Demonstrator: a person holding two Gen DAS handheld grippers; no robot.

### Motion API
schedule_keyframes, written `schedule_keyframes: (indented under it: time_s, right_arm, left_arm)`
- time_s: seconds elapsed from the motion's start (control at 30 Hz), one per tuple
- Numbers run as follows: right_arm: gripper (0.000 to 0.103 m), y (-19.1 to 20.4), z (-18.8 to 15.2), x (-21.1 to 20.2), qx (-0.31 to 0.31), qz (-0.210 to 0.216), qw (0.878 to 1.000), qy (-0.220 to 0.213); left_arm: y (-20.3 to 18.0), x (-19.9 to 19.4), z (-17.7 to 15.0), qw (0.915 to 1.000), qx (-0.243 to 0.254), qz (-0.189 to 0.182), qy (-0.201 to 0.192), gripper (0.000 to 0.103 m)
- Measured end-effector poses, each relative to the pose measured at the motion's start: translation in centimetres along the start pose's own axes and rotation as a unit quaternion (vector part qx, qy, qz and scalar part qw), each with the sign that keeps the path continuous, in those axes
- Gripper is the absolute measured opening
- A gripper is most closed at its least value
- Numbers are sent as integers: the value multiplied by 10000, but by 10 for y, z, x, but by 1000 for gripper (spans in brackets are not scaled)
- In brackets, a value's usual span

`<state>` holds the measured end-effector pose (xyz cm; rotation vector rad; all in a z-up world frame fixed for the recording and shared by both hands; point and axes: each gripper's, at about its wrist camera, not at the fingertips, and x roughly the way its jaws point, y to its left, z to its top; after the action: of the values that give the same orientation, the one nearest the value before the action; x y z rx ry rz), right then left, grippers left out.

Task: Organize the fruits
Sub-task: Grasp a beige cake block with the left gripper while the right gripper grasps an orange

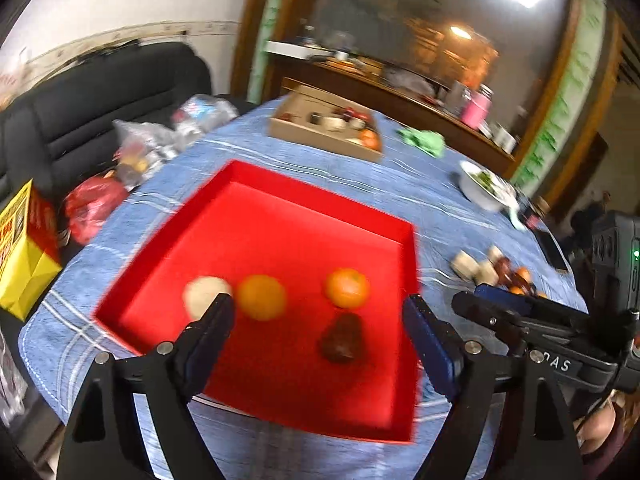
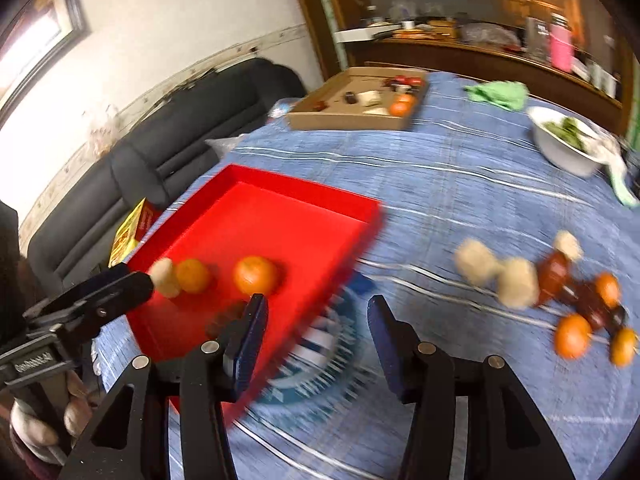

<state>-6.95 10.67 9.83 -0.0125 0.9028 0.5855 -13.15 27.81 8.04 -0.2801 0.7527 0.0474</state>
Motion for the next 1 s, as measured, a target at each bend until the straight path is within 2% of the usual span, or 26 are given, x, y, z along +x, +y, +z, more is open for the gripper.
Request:
schedule_keyframes:
  time_s: [0.27,0.43,0.57,0.83,1.0]
  right_arm:
    - [58,-91,-35,-58,736,-602,9950,-304]
    - [58,-152,-53,-87,1293,-1049,9849,-478]
    - [58,-187,-58,-91,1677,-1058,9790,-481]
    - [58,-174,-44,-54,1360,-926,9862,-183]
    - [58,-163,-33,-26,1206,-1063,9870,43]
  left_arm:
    - [-60,8,-14,9976,552,-322,263,85]
    - [-81,13,-20,9956,681,-557,330,84]
    - [-93,25,-22,9942,684,-650,514,84]
    - [-103,39,-20,9930,799,-613,613,84]
    - [-104,48,-13,9934,771,-578,617,84]
